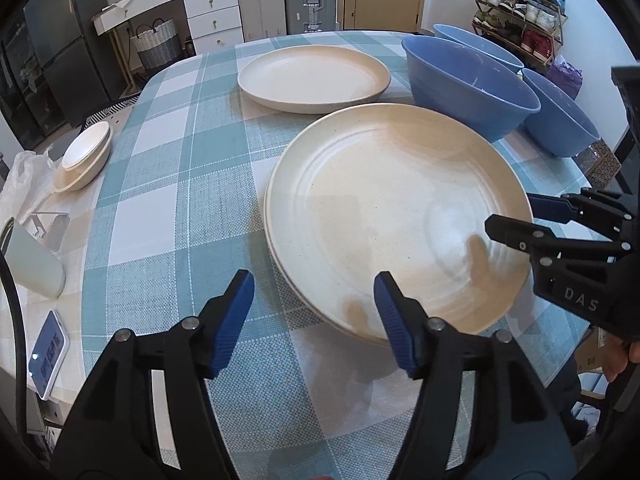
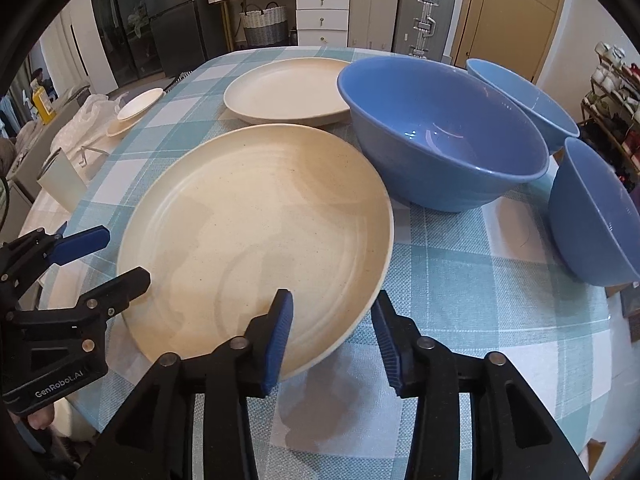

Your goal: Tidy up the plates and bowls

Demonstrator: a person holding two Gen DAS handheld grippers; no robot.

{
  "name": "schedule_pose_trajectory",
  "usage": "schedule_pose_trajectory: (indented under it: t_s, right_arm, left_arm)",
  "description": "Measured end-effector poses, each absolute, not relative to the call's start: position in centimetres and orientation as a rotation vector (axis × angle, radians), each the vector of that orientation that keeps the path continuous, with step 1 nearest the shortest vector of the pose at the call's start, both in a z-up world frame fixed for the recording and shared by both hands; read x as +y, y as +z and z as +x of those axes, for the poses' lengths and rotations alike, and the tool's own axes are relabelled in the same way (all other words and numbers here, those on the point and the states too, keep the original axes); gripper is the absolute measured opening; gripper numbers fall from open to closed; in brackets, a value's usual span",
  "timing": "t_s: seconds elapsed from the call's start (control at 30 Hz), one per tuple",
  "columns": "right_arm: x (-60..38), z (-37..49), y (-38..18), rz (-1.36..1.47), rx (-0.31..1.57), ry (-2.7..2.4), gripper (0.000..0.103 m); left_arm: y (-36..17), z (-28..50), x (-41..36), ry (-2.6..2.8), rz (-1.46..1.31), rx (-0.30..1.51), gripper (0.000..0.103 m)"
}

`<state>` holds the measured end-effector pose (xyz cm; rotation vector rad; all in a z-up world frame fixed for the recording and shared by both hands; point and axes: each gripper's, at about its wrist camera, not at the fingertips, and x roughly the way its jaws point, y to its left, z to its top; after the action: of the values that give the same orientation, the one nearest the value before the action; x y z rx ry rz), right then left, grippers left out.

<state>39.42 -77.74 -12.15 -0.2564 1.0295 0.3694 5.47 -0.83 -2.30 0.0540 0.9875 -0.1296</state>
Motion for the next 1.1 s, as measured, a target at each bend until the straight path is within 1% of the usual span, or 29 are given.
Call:
schedule_pose_trajectory:
  t_s: [0.03, 0.1, 0.13, 0.17, 0.27, 0.33, 0.4, 0.47, 0.53, 0.6, 0.67, 0.77, 0.87, 0.93, 0.97, 1.0, 1.1]
  right_arm:
    - [-77.8, 39.4, -12.1, -0.253, 1.029, 0.373, 0.043]
    - [-78.0, 39.5, -12.1, -0.235, 1.030, 0.389, 0.047]
    - [-78.1, 39.5, -12.0, -0.228, 1.027, 0.395, 0.050]
    - [-78.2, 39.6, -11.9, -0.222, 1.025, 0.397, 0.050]
    - [-78.4, 39.7, -11.5, -0.202, 1.019, 0.404, 0.050]
    - [-78.7, 39.6, -10.9, -0.183, 1.008, 0.414, 0.053]
    - [-79.1, 39.6, -10.2, -0.163, 0.989, 0.420, 0.061]
    - [-79.5, 39.4, -9.4, -0.140, 0.966, 0.442, 0.076]
    - [-79.9, 39.3, -8.4, -0.119, 0.943, 0.457, 0.084]
    - [-80.3, 39.3, -7.5, -0.104, 0.922, 0.469, 0.089]
    - [-80.7, 39.3, -6.5, -0.097, 0.899, 0.476, 0.100]
    - [-81.2, 39.6, -4.8, -0.088, 0.859, 0.484, 0.102]
    - [-81.6, 40.0, -3.2, -0.079, 0.828, 0.501, 0.102]
    - [-81.7, 40.4, -2.1, -0.079, 0.802, 0.517, 0.102]
    - [-81.8, 40.6, -1.6, -0.079, 0.796, 0.523, 0.102]
    - [-81.8, 40.9, -1.2, -0.080, 0.790, 0.534, 0.102]
    - [-81.9, 41.5, -0.2, -0.097, 0.775, 0.552, 0.102]
  left_arm:
    - [-2.3, 5.5, -0.6, -0.133, 0.044, 0.990, 0.063]
    - [-2.3, 5.6, -0.3, -0.131, 0.028, 0.993, 0.069]
    - [-2.2, 5.6, -0.1, -0.128, 0.019, 0.990, 0.070]
    - [-2.1, 5.6, 0.0, -0.128, 0.010, 0.986, 0.073]
    - [-1.7, 5.5, 0.4, -0.135, -0.012, 0.971, 0.074]
    - [-1.5, 5.5, 0.6, -0.140, -0.028, 0.964, 0.074]
    - [-1.2, 5.6, 0.9, -0.143, -0.053, 0.956, 0.074]
    - [-1.0, 5.6, 1.3, -0.149, -0.089, 0.948, 0.075]
    - [-0.6, 5.5, 1.6, -0.159, -0.119, 0.936, 0.076]
    - [-0.3, 5.5, 1.9, -0.162, -0.140, 0.927, 0.077]
    - [0.0, 5.5, 2.1, -0.164, -0.165, 0.917, 0.077]
    - [0.7, 5.5, 2.2, -0.157, -0.188, 0.896, 0.080]
    - [1.5, 5.6, 1.7, -0.151, -0.180, 0.873, 0.085]
    - [1.9, 5.6, 1.3, -0.145, -0.172, 0.859, 0.086]
    - [2.1, 5.7, 1.1, -0.152, -0.168, 0.855, 0.090]
    - [2.2, 5.8, 0.9, -0.153, -0.167, 0.854, 0.101]
    - [2.6, 6.1, 0.4, -0.140, -0.157, 0.831, 0.101]
